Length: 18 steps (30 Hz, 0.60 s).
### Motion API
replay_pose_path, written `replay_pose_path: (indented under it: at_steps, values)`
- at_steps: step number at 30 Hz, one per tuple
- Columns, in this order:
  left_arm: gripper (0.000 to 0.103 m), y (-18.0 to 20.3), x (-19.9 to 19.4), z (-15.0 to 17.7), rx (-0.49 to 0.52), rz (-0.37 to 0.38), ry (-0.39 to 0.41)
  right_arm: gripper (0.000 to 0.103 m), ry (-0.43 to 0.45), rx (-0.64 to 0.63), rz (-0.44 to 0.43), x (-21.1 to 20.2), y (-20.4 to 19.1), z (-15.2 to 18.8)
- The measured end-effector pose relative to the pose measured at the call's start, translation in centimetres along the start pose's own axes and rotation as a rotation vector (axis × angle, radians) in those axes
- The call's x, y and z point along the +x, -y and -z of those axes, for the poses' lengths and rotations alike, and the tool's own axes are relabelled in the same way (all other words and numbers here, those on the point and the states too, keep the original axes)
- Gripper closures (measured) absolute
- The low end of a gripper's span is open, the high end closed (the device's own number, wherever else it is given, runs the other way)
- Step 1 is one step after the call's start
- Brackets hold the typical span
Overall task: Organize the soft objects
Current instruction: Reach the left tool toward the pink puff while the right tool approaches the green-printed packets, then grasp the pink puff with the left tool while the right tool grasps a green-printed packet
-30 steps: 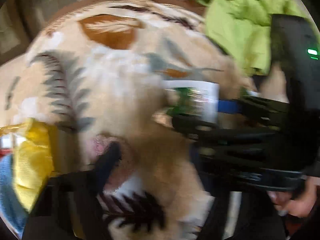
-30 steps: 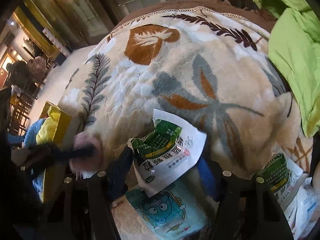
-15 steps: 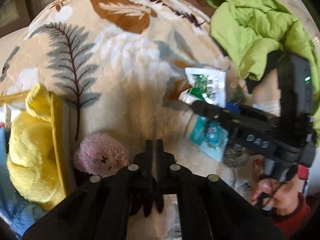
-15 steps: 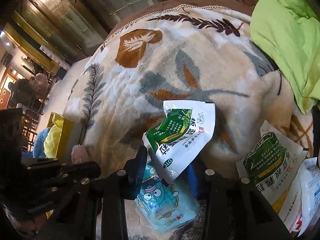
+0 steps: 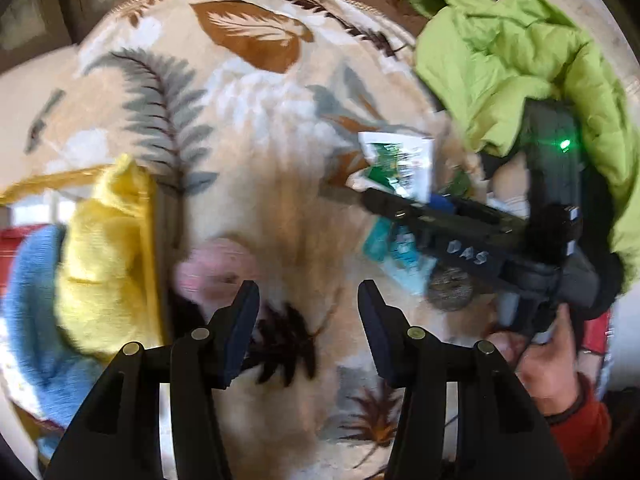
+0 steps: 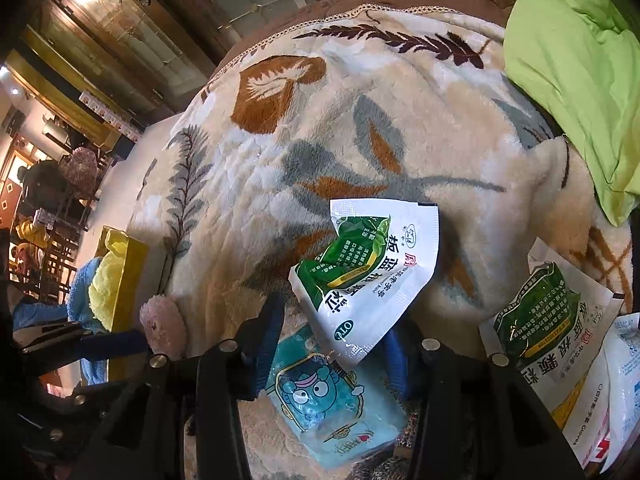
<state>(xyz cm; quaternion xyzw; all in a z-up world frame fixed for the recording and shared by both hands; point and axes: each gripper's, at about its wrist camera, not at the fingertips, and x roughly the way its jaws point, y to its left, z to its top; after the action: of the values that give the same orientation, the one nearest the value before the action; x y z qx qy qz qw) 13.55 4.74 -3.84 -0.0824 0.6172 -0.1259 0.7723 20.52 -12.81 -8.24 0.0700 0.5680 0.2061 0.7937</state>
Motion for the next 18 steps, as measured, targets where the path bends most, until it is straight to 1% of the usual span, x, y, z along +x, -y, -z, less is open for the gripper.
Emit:
replay_pose_path:
  at_steps: [3, 4, 5, 6, 9, 10, 13, 14, 15, 18]
  values:
    - [0.053, -1.0, 0.7, 0.1, -0.023, -0.074, -0.019, 0.050, -0.002, 0.003, -0.006, 0.1, 0.0, -0.1]
    - [0.053, -1.4, 1.2, 0.1, -0.039, -0.099, -0.030, 0.048, -0.002, 0.001, -0.005, 0.2, -0.1, 0.0]
    - [0.054, -1.9, 1.8, 0.2, -0.063, -0.118, -0.041, 0.047, -0.004, -0.002, -0.007, 0.2, -0.2, -0.1]
    - [0.054, -2.2, 2.1, 0.2, -0.069, -0.119, -0.042, 0.045, -0.006, -0.007, -0.009, 0.2, -0.3, -0.1]
    - [0.053, -1.5, 2.1, -0.3, -0.059, -0.160, 0.000, 0.044, -0.008, -0.015, -0.005, 0.4, -0.5, -0.4]
    - [0.047, -1.4, 2.2, -0.7, -0.061, -0.164, 0.009, 0.044, -0.009, -0.014, -0.003, 0.5, -0.5, -0.5]
    - [0.043, -1.0, 3.2, -1.3, -0.064, -0.177, 0.004, 0.044, -0.003, -0.017, 0.006, 0.7, -0.5, -0.9]
    - [0.040, -0.8, 3.4, -1.4, -0.052, -0.184, 0.004, 0.045, -0.001, -0.018, 0.009, 0.8, -0.5, -1.1]
    - [0.034, -0.5, 3.6, -1.5, -0.044, -0.184, 0.005, 0.045, 0.000, -0.017, 0.010, 0.8, -0.4, -1.2]
    - [0.035, -0.6, 3.9, -2.2, -0.057, -0.168, 0.015, 0.045, 0.008, -0.014, 0.026, 1.0, -0.3, -2.0]
